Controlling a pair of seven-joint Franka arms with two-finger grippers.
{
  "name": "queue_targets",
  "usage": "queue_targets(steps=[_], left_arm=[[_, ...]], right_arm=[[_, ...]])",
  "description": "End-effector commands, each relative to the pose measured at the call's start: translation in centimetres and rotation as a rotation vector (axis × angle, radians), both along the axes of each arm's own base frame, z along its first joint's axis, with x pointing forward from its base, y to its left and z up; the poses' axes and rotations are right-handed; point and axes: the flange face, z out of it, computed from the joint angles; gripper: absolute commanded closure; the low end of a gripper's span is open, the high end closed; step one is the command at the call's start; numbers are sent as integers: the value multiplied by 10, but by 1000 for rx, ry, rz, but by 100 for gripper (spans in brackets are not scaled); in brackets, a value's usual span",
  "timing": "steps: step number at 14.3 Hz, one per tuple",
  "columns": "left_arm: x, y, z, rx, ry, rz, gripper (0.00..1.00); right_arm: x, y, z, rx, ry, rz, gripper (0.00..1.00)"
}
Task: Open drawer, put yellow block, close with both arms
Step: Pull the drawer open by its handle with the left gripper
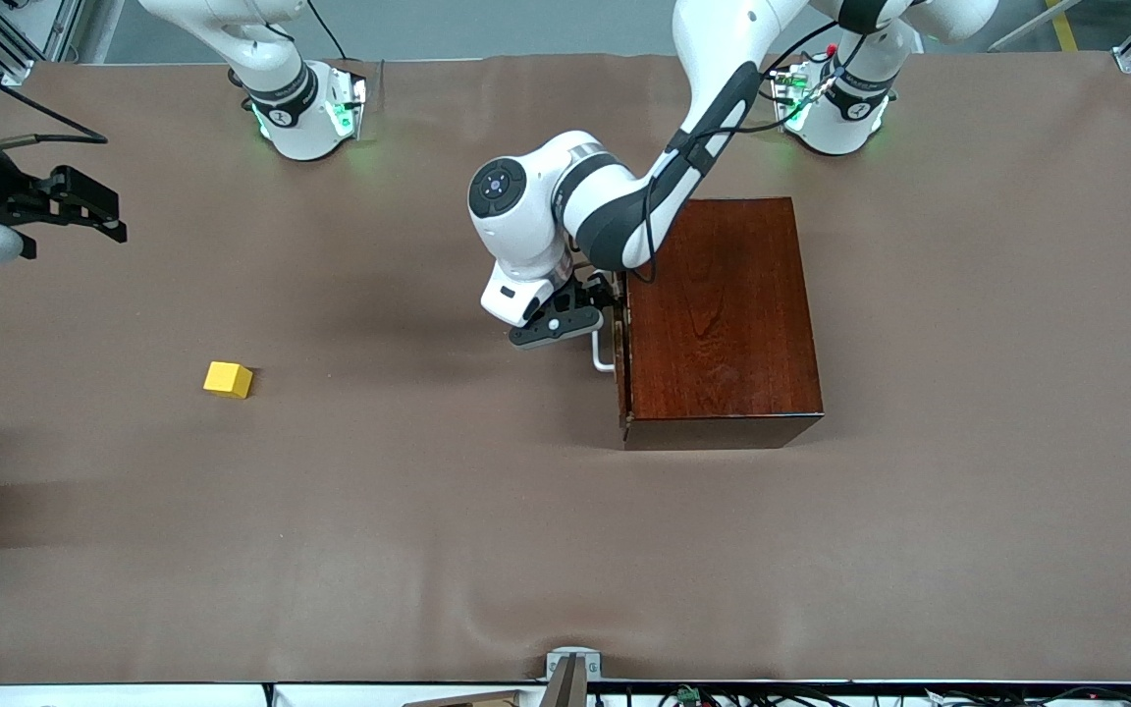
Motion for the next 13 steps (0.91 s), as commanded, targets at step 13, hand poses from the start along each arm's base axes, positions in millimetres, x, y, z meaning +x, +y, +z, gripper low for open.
queue_targets(steps=[13], left_arm=[[-21,-71,8,-313,-177,119,0]], right_arm=[[-7,-3,6,13,-13,3,0]])
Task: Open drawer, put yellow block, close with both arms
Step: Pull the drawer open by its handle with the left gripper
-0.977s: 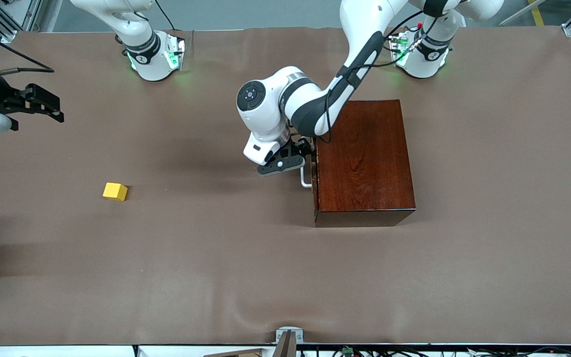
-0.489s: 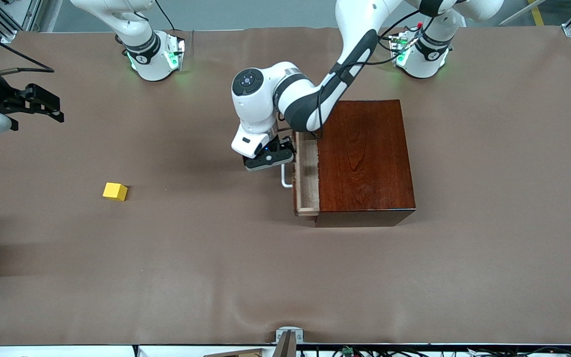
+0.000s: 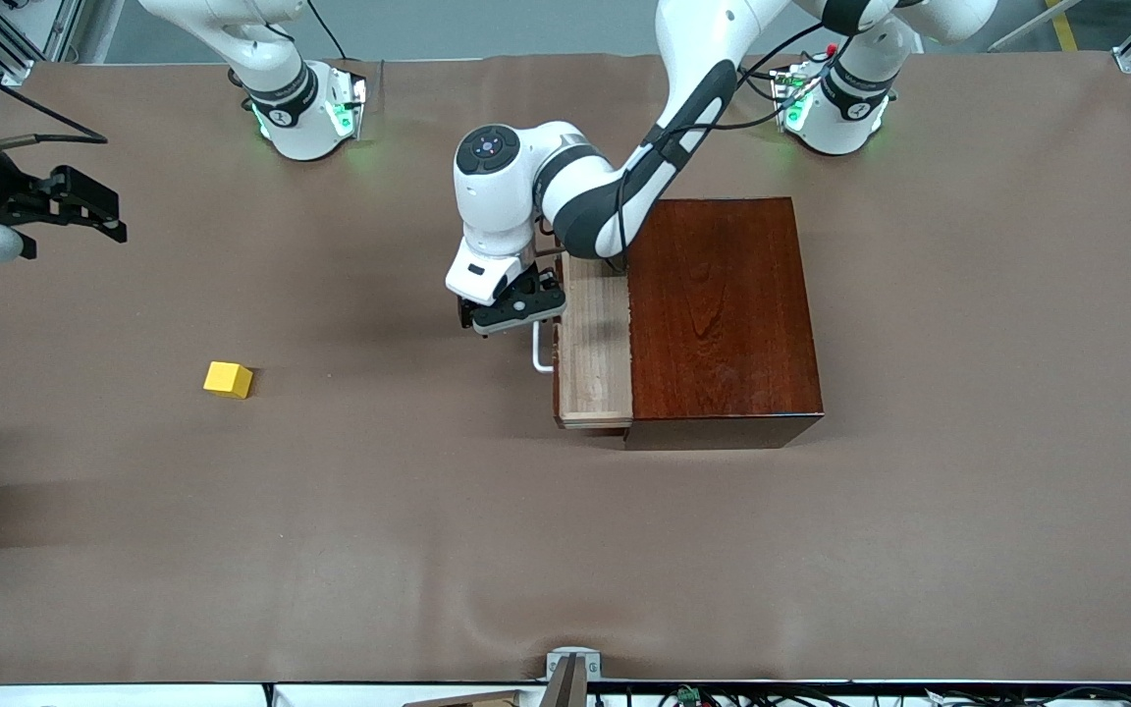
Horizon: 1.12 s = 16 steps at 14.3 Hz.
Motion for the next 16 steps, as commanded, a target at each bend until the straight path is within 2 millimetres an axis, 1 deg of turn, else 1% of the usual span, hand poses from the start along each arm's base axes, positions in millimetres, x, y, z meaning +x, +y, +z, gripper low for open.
queue_targets(steps=[1,2,5,8,9,10,11,13,14,16], left_arm=[[-5,-24,1,-80,-46,15,0],[-10,-29,-4,-87,-45,12,0],[-9,-30,-2,-109,-55,34,0],[-3,-21,-5,-60,-55,39,0],[1,-16,-3,-40,-52,47,0],[11,-8,8,-37,-66,59,0],[18,-4,15,-37,-79,69,0],[19,-3,18,-39,-82,71,0],[19,-3,29,-50,-93,72,0],[18,-2,43,-52,-98,71,0]], right_arm=[[-7,-3,6,11,-14,7,0],[-5,-4,10,11,-23,1,0],[-1,-6,11,10,-28,-3,0],[1,-6,9,6,-30,-1,0],[2,-7,9,7,-34,-3,0],[4,-6,9,9,-44,-3,0],[5,-6,10,10,-54,-3,0],[14,-7,2,6,-65,-2,0],[17,-8,1,5,-73,-4,0],[24,-14,-12,3,-56,-15,0]])
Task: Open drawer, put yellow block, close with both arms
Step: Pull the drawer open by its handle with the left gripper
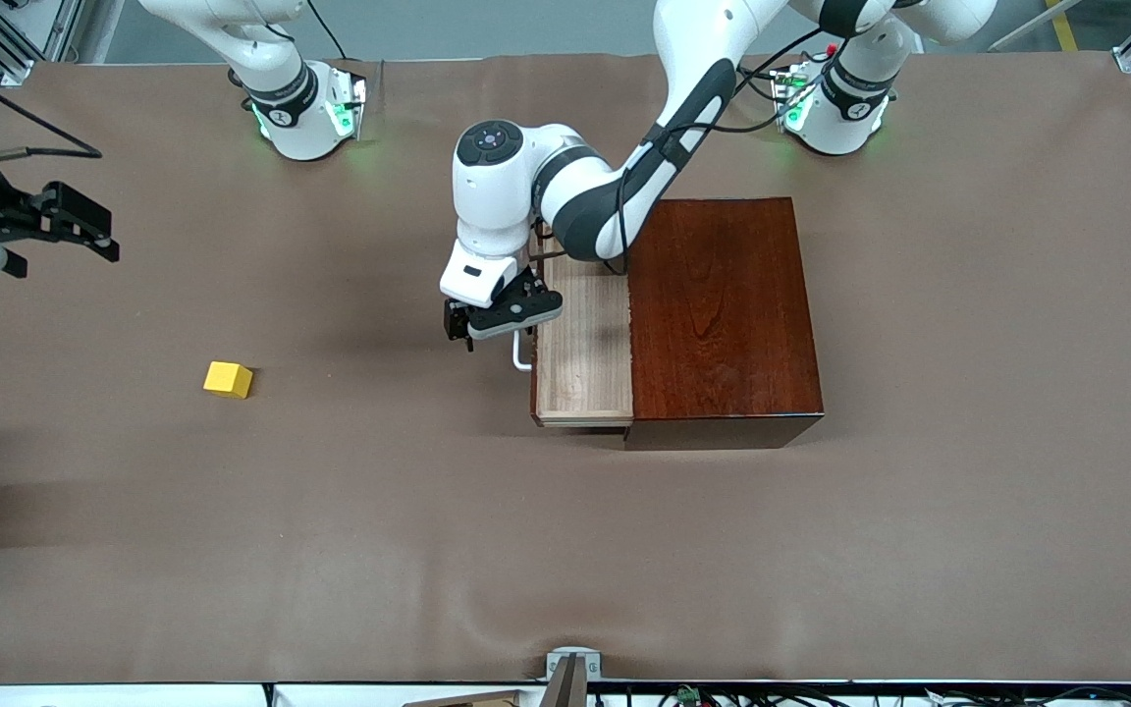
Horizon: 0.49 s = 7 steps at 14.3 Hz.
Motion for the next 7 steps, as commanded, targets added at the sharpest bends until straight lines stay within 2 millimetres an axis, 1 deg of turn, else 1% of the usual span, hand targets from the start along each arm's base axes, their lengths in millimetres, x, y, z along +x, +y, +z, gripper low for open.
queue_targets(steps=[1,2,3,4,5,6,7], left_arm=[[0,5,37,13,-28,19,0],[0,10,61,9,-36,17,0],[-3,16,101,-7,-56,-7,0],[3,29,130,-3,-70,-28,0],[8,46,151,23,-60,-33,0],[12,68,176,56,-43,-33,0],[15,89,196,99,-24,-52,0]], right_arm=[[13,-20,-15,5,9,-25,0],[18,-28,-21,15,11,-39,0],[24,-36,-29,19,12,-53,0],[29,-45,-36,20,14,-67,0],[35,-52,-49,22,27,-78,0],[37,-55,-54,23,35,-81,0],[41,-59,-61,22,41,-86,0]])
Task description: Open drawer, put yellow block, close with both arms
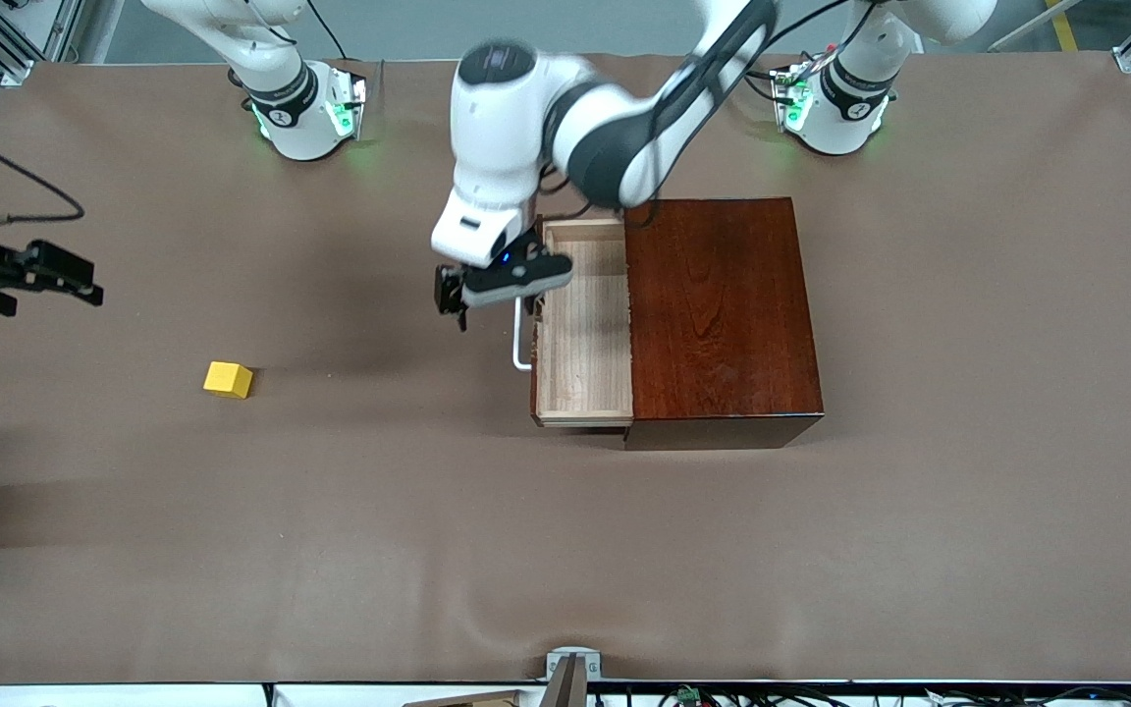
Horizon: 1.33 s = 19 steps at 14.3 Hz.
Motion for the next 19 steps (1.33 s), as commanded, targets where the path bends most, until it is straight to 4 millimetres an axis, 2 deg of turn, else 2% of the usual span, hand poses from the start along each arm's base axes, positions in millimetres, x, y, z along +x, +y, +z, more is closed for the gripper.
queue_targets(steps=[1,4,6,8,11,13,14,17,19], left_arm=[[11,69,60,122,36,-43,0],[22,133,108,189,82,-47,0],[32,180,132,223,102,-107,0],[54,240,155,256,115,-241,0],[72,325,183,206,167,-253,0],[79,373,188,175,215,-294,0],[82,391,188,181,232,-317,0],[87,447,190,198,247,-389,0],[86,478,187,200,262,-399,0]], right_arm=[[10,-7,-13,4,5,-2,0],[18,-10,-37,8,39,-6,0],[24,-13,-46,9,36,-10,0],[30,-19,-62,11,50,-16,0],[40,-23,-91,7,94,-14,0],[47,-27,-111,8,116,-18,0],[49,-38,-119,6,113,-33,0],[53,-48,-132,12,117,-52,0],[56,-49,-149,28,137,-77,0]])
